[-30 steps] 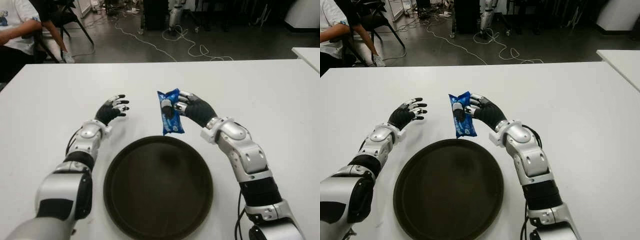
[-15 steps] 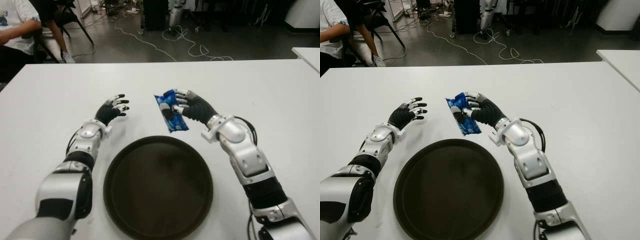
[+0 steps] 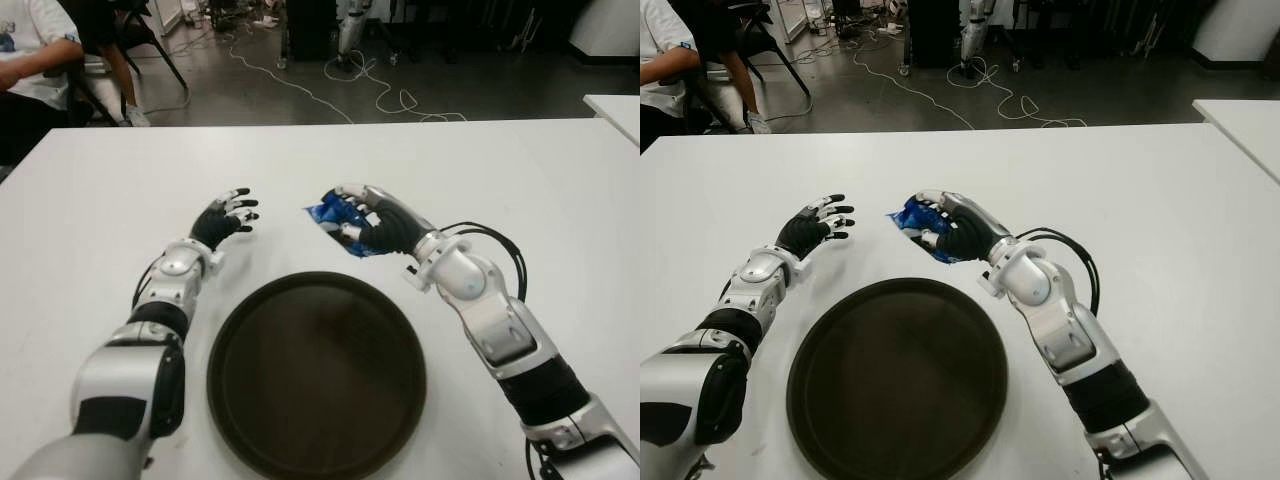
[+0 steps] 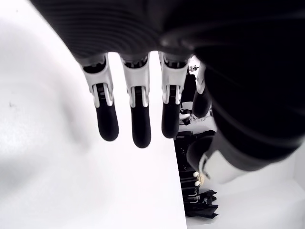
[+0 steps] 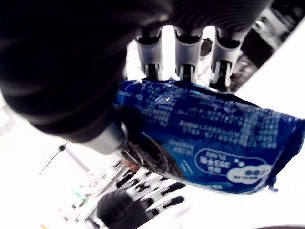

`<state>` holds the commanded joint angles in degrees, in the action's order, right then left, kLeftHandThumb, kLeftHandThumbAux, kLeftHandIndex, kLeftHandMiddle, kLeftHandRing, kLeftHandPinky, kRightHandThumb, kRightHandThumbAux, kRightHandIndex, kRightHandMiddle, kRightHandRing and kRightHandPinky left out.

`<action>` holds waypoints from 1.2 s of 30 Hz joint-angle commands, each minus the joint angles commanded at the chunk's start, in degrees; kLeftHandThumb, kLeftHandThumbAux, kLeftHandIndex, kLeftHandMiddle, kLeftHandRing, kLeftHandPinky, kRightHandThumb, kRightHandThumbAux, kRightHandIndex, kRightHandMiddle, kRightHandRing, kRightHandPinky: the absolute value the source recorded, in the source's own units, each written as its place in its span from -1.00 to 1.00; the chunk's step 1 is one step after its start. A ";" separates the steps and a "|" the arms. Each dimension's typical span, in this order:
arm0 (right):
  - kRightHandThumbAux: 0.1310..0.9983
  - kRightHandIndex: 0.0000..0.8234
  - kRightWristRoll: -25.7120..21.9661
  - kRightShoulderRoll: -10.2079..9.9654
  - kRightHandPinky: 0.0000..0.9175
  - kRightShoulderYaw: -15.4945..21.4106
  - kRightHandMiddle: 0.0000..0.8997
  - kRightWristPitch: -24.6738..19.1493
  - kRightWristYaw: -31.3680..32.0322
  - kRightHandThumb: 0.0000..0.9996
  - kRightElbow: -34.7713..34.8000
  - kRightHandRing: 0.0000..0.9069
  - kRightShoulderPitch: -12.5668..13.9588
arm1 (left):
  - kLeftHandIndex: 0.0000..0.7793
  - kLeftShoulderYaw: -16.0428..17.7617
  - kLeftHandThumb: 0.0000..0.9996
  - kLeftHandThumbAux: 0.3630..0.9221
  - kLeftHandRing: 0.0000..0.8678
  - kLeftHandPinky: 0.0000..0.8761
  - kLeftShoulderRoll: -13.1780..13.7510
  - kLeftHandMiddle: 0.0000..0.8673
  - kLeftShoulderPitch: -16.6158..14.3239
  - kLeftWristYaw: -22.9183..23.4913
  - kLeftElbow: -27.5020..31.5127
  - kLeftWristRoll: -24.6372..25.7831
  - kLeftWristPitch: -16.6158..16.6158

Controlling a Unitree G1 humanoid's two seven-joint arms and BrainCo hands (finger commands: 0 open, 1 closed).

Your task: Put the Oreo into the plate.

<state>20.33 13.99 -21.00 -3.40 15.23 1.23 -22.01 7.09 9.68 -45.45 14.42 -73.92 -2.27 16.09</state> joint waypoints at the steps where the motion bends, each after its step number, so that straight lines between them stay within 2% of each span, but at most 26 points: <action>1: 0.39 0.05 0.17 0.00 0.67 -0.01 0.61 0.72 -0.15 0.39 -0.02 0.66 0.24 | -0.65 -0.01 -1.00 0.18 -0.45 -0.43 -0.01 -0.50 0.01 0.00 0.00 -0.01 0.03; 5: 0.38 0.05 0.02 0.05 0.66 0.20 0.59 3.06 -0.02 0.40 -0.52 0.64 0.63 | -0.66 0.03 -1.00 0.18 -0.46 -0.43 -0.06 -0.51 0.03 -0.02 -0.04 0.04 0.00; 9: 0.38 0.04 -0.60 1.29 0.63 -0.26 0.55 5.85 2.44 0.41 -0.73 0.60 0.59 | -0.66 -0.01 -1.00 0.25 -0.47 -0.45 -0.12 -0.52 0.00 -0.19 -0.04 0.00 -0.12; 17: 0.38 0.04 -0.55 2.24 0.55 -0.54 0.50 7.45 5.20 0.41 -0.47 0.54 0.72 | -0.66 -0.17 -1.00 0.22 -0.48 -0.45 -0.14 -0.52 0.05 -0.08 0.00 -0.14 0.00; 20: 0.38 0.04 -0.13 2.38 0.51 -0.82 0.47 7.33 5.79 0.40 -0.27 0.51 0.75 | -0.66 -0.19 -1.00 0.25 -0.47 -0.43 -0.14 -0.52 0.08 -0.14 0.03 -0.18 0.15; 29: 0.38 0.04 0.10 2.63 0.37 -1.66 0.44 2.70 10.06 0.40 2.11 0.46 0.59 | -0.67 0.47 -1.00 0.38 -0.48 -0.43 -0.39 -0.52 0.04 -0.05 0.16 0.57 -0.20; 31: 0.38 0.04 -0.07 2.35 0.34 -1.66 0.44 2.81 10.14 0.40 2.27 0.45 0.88 | -0.67 0.60 -1.00 0.40 -0.46 -0.43 -0.40 -0.51 -0.06 0.02 0.12 0.70 -0.43; 36: 0.38 0.04 -0.94 1.80 0.32 -1.43 0.46 4.85 9.64 0.41 1.39 0.46 1.56 | -0.65 0.51 -1.00 0.30 -0.46 -0.44 -0.35 -0.51 -0.14 0.12 0.09 0.62 -0.59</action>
<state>19.39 15.79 -22.43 1.45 24.87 2.62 -20.45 7.60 9.33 -45.59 14.54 -73.84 -1.66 15.51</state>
